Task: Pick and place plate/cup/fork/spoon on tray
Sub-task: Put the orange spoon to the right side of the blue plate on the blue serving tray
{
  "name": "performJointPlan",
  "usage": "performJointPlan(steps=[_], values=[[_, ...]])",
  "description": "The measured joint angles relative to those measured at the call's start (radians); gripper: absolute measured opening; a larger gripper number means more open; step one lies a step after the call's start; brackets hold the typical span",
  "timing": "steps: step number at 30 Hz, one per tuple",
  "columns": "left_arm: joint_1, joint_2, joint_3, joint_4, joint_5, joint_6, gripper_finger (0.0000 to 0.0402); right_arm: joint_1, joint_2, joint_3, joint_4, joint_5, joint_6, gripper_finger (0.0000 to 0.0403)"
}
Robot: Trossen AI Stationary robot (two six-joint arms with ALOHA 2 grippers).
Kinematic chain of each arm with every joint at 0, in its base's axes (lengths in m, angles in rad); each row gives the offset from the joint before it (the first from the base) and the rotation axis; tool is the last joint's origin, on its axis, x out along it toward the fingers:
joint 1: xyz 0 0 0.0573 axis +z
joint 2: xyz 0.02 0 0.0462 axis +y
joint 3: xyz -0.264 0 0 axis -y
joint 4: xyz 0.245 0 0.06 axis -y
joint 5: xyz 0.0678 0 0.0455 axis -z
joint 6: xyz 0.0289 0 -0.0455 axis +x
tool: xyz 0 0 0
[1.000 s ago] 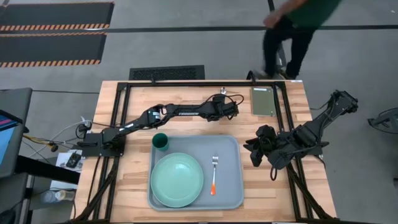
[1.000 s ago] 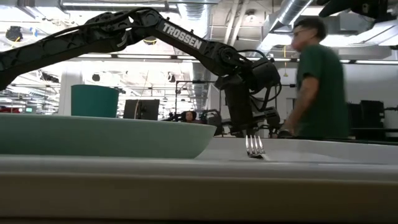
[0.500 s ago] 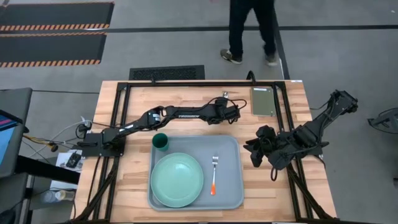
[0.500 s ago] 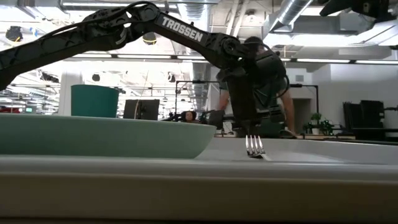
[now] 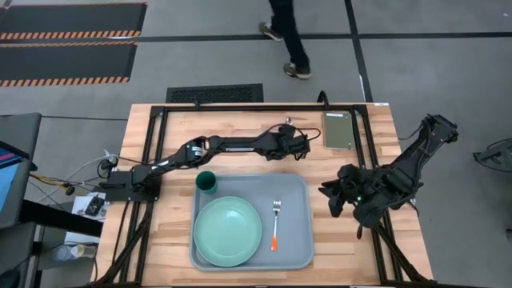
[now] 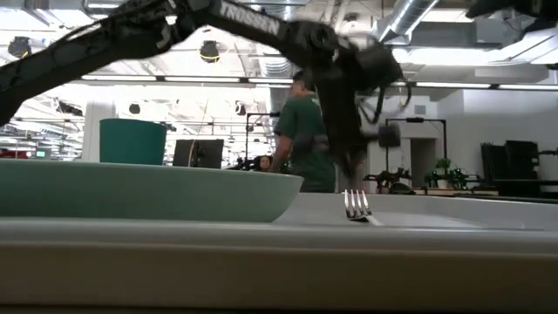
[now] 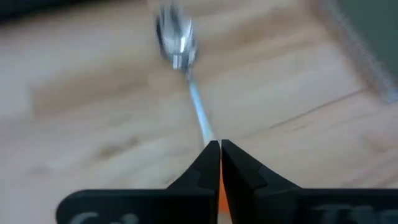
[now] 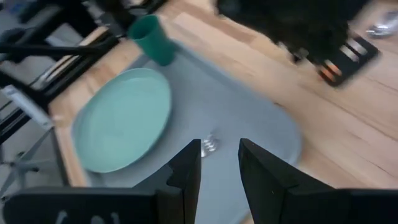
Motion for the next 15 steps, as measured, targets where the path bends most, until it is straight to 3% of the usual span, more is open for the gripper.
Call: performJointPlan(steps=[8,15], values=[[-0.049,-0.227,0.002,-0.220,-0.194,0.123,0.0000,-0.008,0.000,-0.061,-0.103,0.046,0.149,0.0134],[-0.140,-0.451,0.003,-0.294,-0.220,0.384,0.0000,-0.206,0.000,-0.242,-0.012,0.017,0.215,0.0145]])
